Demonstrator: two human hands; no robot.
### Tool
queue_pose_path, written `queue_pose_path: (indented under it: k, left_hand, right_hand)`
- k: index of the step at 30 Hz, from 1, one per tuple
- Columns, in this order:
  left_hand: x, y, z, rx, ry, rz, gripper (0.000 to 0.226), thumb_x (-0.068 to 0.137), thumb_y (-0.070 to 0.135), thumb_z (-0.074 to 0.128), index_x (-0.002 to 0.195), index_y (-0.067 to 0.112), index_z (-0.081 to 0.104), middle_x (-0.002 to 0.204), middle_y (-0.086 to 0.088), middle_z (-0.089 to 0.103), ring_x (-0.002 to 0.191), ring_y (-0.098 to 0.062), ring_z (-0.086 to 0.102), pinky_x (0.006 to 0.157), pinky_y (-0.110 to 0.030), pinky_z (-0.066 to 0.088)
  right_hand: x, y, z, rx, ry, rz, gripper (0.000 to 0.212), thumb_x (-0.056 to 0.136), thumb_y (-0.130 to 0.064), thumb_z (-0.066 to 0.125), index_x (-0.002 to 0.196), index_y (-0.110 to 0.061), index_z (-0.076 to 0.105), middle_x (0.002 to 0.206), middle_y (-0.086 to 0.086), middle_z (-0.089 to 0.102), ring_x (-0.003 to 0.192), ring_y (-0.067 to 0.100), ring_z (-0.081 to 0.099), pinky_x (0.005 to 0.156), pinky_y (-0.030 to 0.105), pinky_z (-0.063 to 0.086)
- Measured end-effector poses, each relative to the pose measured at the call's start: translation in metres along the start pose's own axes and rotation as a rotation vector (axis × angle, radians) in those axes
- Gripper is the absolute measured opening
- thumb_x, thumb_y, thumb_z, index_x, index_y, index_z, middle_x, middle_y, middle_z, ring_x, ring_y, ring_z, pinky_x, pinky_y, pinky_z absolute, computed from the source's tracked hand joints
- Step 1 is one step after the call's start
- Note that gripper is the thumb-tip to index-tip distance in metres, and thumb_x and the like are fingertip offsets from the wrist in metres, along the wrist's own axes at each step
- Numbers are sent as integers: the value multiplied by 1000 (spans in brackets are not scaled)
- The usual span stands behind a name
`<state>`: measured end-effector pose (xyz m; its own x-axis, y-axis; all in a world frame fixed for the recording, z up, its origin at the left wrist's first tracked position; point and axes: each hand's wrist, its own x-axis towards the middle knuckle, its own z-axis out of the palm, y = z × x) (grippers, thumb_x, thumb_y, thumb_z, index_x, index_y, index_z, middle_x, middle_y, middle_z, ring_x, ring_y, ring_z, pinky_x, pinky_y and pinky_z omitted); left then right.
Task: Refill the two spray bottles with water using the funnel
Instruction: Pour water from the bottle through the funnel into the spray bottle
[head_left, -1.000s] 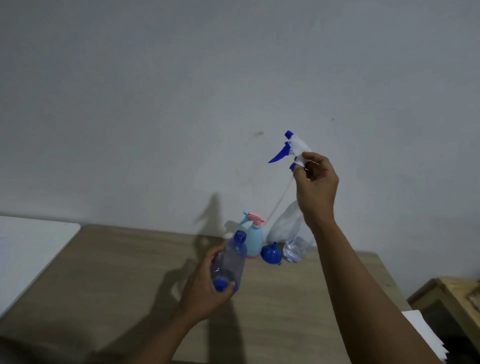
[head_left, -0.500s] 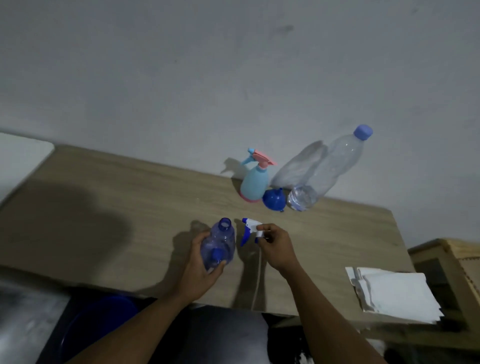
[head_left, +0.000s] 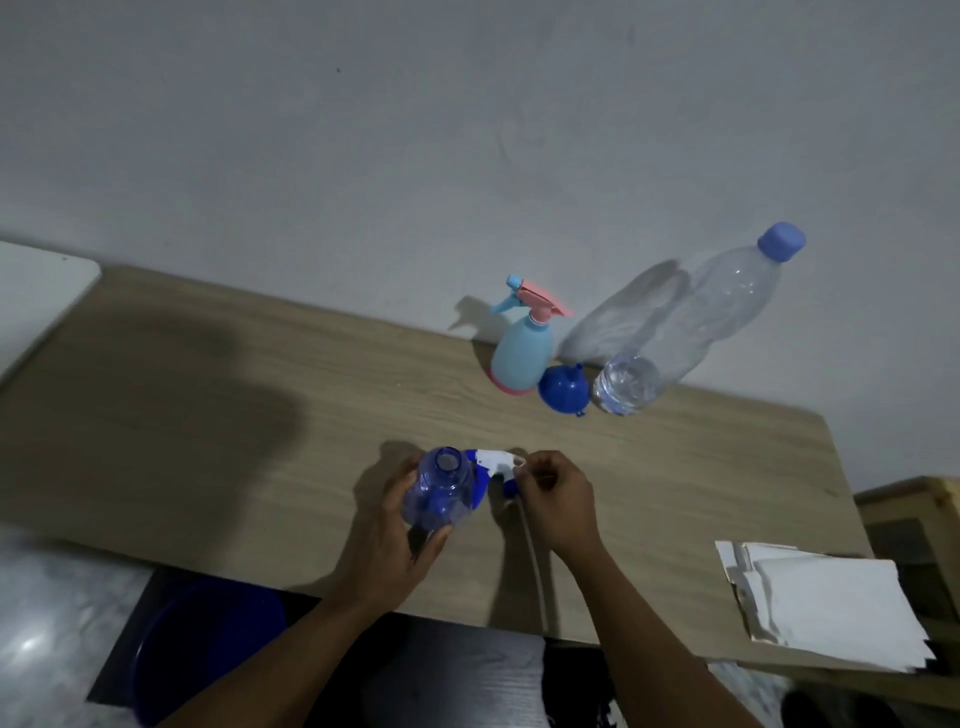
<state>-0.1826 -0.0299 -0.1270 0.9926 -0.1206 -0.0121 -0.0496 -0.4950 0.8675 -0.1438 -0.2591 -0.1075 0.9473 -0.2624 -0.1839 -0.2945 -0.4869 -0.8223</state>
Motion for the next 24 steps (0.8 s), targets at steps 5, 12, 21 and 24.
queue_pose_path:
  k: [5, 12, 21, 24]
  left_hand:
    - [2, -7, 5, 100, 12, -21, 87, 82, 38, 75, 151, 19, 27, 152, 1, 42, 134, -8, 45, 103, -22, 40]
    - [6, 3, 17, 141, 49, -167, 84, 82, 22, 78, 150, 9, 30, 148, -12, 45, 129, -24, 50, 97, -25, 33]
    - [6, 0, 15, 227, 53, -17, 83, 82, 64, 52, 147, 15, 31, 128, -26, 60, 114, -31, 61, 87, -34, 44]
    - [6, -2, 16, 217, 61, -58, 90, 78, 63, 53, 144, 4, 37, 133, -23, 58, 115, -26, 60, 92, -34, 42]
  right_hand:
    - [37, -10, -25, -4, 179, 36, 17, 95, -18, 62, 111, -13, 64, 93, -3, 64, 87, 13, 61, 75, 19, 42]
    - [98, -5, -29, -146, 271, 149, 9, 89, -11, 61, 97, -13, 62, 84, 0, 63, 78, 19, 59, 63, 26, 38]
    - [113, 32, -32, -379, 111, 60, 18, 93, -9, 49, 96, -11, 66, 97, 0, 54, 85, 20, 57, 70, 29, 38]
    - [110, 36, -38, -460, 28, -20, 17, 96, -16, 47, 106, -16, 61, 102, -12, 52, 95, 19, 57, 74, 31, 42]
